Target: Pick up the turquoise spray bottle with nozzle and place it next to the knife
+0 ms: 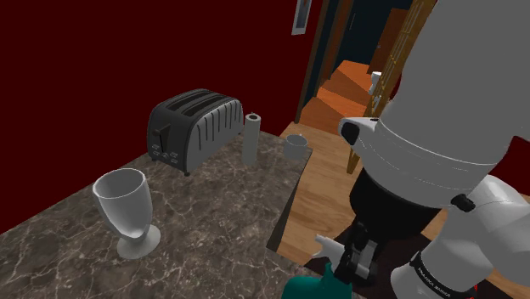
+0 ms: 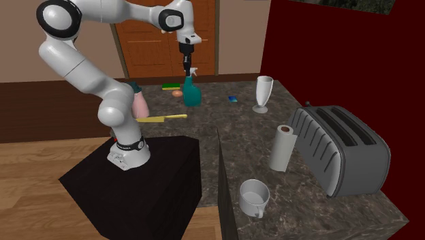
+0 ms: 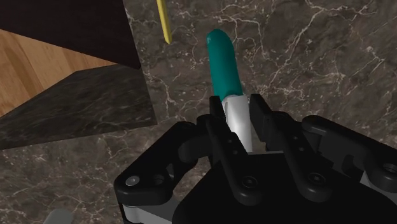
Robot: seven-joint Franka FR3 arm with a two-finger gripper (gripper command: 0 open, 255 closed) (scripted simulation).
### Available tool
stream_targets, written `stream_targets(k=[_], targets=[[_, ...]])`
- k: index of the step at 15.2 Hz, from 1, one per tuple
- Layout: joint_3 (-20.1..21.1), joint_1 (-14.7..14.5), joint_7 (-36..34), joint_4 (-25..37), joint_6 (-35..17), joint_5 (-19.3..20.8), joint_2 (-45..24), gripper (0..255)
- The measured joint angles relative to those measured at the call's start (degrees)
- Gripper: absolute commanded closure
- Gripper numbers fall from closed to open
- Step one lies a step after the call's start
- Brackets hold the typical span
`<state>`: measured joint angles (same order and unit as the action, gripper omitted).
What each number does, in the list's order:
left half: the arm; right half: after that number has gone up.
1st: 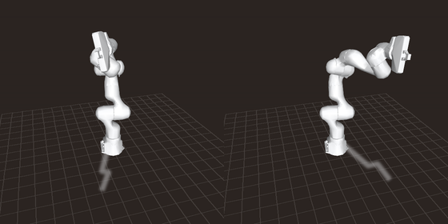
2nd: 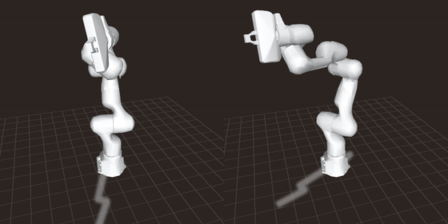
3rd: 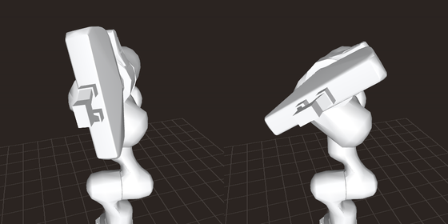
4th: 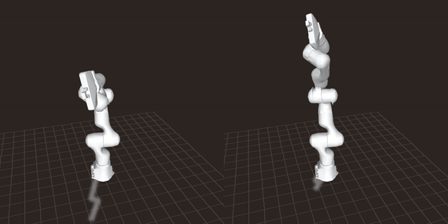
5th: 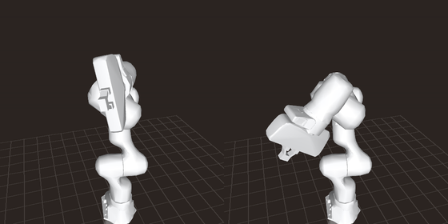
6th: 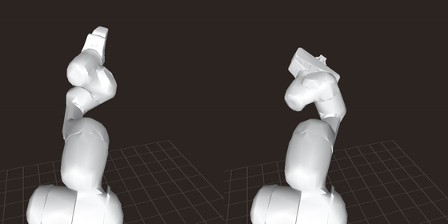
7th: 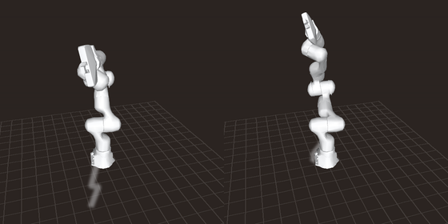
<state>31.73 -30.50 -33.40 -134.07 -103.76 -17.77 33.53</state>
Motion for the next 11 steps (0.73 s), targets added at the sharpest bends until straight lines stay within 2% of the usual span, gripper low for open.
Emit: stream_targets(k=[11], targets=[[2.2, -0.2, 0.2, -6.2, -7.8, -1.2, -1.5, 255]])
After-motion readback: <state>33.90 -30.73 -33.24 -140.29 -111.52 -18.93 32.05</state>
